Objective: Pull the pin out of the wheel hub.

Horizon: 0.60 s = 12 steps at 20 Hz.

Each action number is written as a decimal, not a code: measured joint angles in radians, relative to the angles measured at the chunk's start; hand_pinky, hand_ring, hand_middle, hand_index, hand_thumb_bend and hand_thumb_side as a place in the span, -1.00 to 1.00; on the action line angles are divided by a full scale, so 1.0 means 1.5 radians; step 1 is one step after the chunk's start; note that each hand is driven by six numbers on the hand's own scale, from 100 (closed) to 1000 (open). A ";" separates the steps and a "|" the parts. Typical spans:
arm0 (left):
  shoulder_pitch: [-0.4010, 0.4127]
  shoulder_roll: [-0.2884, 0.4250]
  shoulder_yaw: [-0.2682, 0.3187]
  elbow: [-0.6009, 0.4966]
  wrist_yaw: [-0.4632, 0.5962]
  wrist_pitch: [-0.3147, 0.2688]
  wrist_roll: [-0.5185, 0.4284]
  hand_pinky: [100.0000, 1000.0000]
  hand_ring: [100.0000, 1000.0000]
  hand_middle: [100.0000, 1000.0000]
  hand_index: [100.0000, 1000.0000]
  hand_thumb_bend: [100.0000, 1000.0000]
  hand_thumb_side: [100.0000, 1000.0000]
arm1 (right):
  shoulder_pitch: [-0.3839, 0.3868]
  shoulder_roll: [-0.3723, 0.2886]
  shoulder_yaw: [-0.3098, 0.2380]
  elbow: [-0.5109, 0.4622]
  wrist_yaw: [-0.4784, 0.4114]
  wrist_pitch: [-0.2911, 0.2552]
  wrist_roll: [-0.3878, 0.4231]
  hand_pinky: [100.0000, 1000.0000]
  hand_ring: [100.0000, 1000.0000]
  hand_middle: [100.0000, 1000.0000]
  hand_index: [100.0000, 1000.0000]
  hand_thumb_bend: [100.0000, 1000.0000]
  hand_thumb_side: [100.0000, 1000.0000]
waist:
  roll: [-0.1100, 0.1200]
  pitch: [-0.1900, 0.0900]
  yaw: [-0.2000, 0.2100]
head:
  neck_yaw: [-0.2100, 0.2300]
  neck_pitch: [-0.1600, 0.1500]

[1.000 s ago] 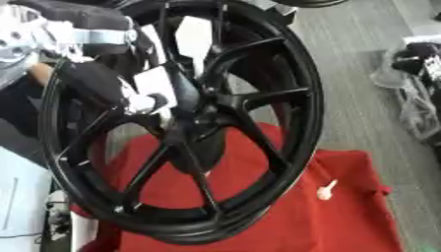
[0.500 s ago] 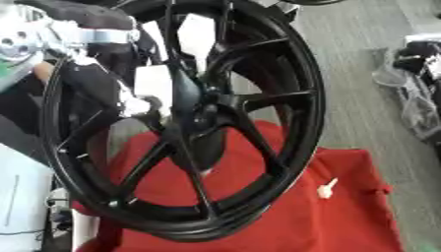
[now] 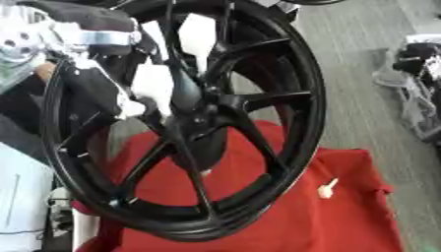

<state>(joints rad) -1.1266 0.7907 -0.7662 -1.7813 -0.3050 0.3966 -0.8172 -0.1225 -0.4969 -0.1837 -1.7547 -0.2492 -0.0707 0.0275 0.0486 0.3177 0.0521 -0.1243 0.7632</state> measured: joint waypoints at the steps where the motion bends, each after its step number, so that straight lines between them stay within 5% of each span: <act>1: 0.000 0.000 0.003 -0.004 0.001 0.000 0.000 -0.46 -0.47 -0.42 -0.08 -1.00 -0.86 | 0.000 0.000 0.000 0.000 0.000 0.000 0.000 0.73 0.32 0.28 0.40 -1.00 0.15 | 0.000 0.000 0.000 | 0.000 0.000; 7: 0.008 0.016 0.037 -0.043 0.017 0.006 0.006 -0.50 -0.51 -0.47 -0.14 -1.00 -0.82 | 0.000 0.000 0.000 0.000 0.000 0.000 0.000 0.73 0.32 0.28 0.40 -1.00 0.16 | 0.000 0.000 0.001 | -0.001 0.000; 12: 0.040 0.065 0.104 -0.105 0.052 0.013 0.013 -0.53 -0.55 -0.50 -0.17 -1.00 -0.81 | 0.000 0.000 0.000 0.000 0.000 0.000 0.000 0.73 0.32 0.28 0.40 -1.00 0.17 | 0.000 0.000 0.002 | -0.004 0.000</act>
<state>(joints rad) -1.0673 0.8883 -0.6095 -1.9390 -0.2263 0.4159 -0.7979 -0.1221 -0.4969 -0.1842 -1.7547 -0.2492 -0.0713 0.0267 0.0487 0.3181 0.0555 -0.1297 0.7632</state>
